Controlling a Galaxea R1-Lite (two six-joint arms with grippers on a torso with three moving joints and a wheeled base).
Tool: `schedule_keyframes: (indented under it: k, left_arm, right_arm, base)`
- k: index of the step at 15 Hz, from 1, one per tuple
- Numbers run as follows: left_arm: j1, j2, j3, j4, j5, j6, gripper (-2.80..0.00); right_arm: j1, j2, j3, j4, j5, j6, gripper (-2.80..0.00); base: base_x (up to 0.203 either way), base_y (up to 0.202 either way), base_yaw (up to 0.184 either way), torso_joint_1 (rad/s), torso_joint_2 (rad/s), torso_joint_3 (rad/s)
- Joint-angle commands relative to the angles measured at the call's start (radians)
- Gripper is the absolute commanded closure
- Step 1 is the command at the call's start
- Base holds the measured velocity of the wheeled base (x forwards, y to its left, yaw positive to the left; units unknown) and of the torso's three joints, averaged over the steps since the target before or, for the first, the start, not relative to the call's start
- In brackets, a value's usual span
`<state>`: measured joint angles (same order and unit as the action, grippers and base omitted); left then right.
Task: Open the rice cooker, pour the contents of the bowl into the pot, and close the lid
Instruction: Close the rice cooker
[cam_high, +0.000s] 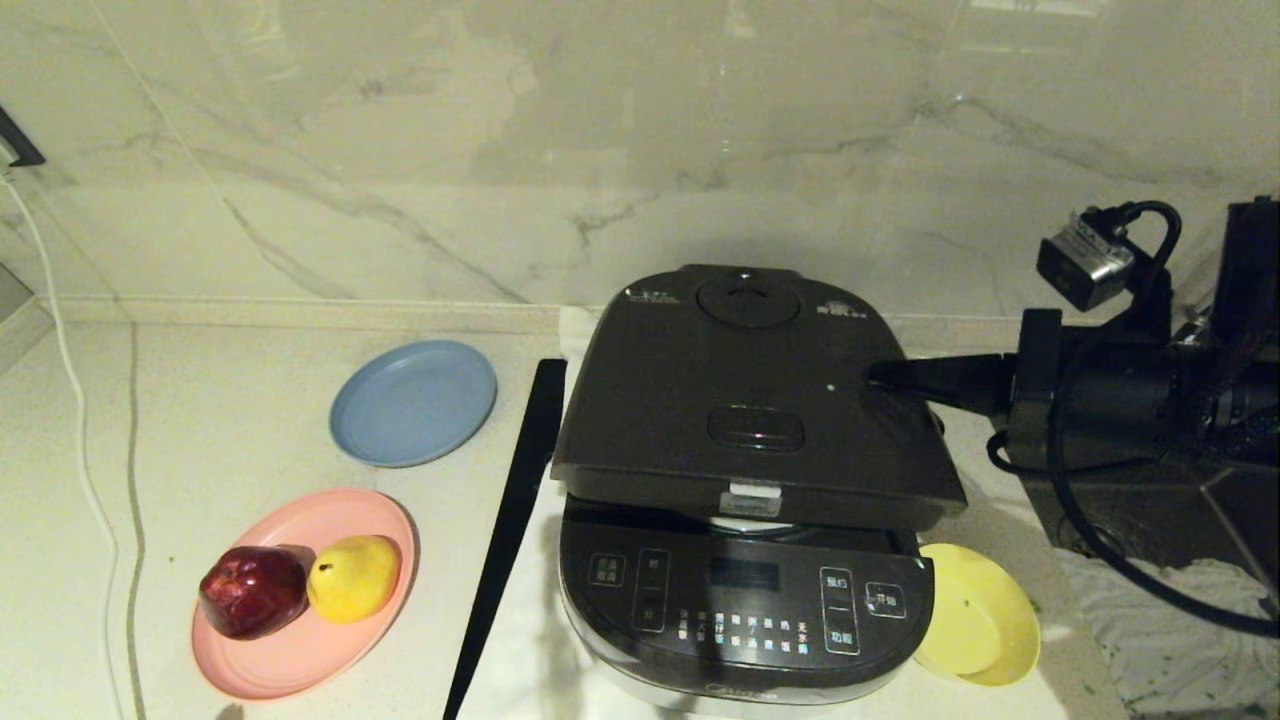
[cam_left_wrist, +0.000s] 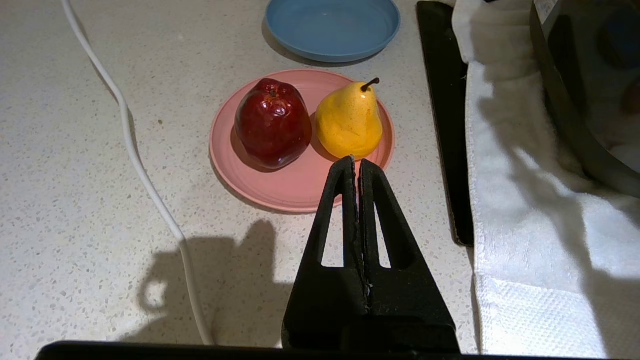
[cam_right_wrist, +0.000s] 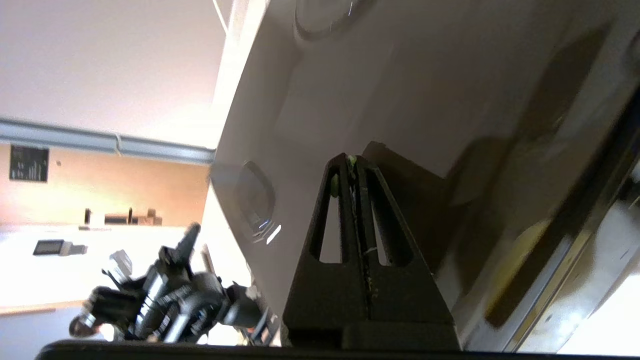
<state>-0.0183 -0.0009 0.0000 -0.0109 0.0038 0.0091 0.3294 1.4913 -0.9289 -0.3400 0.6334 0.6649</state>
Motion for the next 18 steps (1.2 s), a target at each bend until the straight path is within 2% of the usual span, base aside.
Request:
schedule_keyframes:
  k: [1, 3, 7, 13, 16, 18]
  left_arm:
    - [0.000, -0.001, 0.003, 0.000, 0.001, 0.000, 0.00]
    - [0.000, -0.001, 0.004, 0.000, 0.001, 0.000, 0.00]
    - [0.000, -0.001, 0.003, 0.000, 0.001, 0.000, 0.00]
    - [0.000, -0.001, 0.004, 0.000, 0.001, 0.000, 0.00]
    - [0.000, -0.001, 0.004, 0.000, 0.001, 0.000, 0.00]
    - [0.000, -0.001, 0.004, 0.000, 0.001, 0.000, 0.00]
  right_arm:
    - [0.022, 0.009, 0.074, -0.018, -0.002, 0.004, 0.00]
    - [0.061, 0.011, 0.115, -0.022, -0.014, 0.003, 0.00]
    - [0.114, 0.050, 0.147, -0.030, -0.108, 0.002, 0.00]
    - [0.119, 0.075, 0.174, -0.030, -0.123, 0.005, 0.00]
    - [0.117, 0.008, 0.150, -0.024, -0.124, 0.012, 0.00]
    - [0.119, -0.075, 0.093, 0.031, -0.124, 0.026, 0.00]
  base:
    - [0.000, 0.000, 0.000, 0.000, 0.00, 0.000]
    - [0.000, 0.000, 0.000, 0.000, 0.00, 0.000]
    - [0.000, 0.000, 0.000, 0.000, 0.00, 0.000]
    - [0.000, 0.000, 0.000, 0.000, 0.00, 0.000]
    - [0.000, 0.000, 0.000, 0.000, 0.00, 0.000]
    - [0.000, 0.000, 0.000, 0.000, 0.00, 0.000]
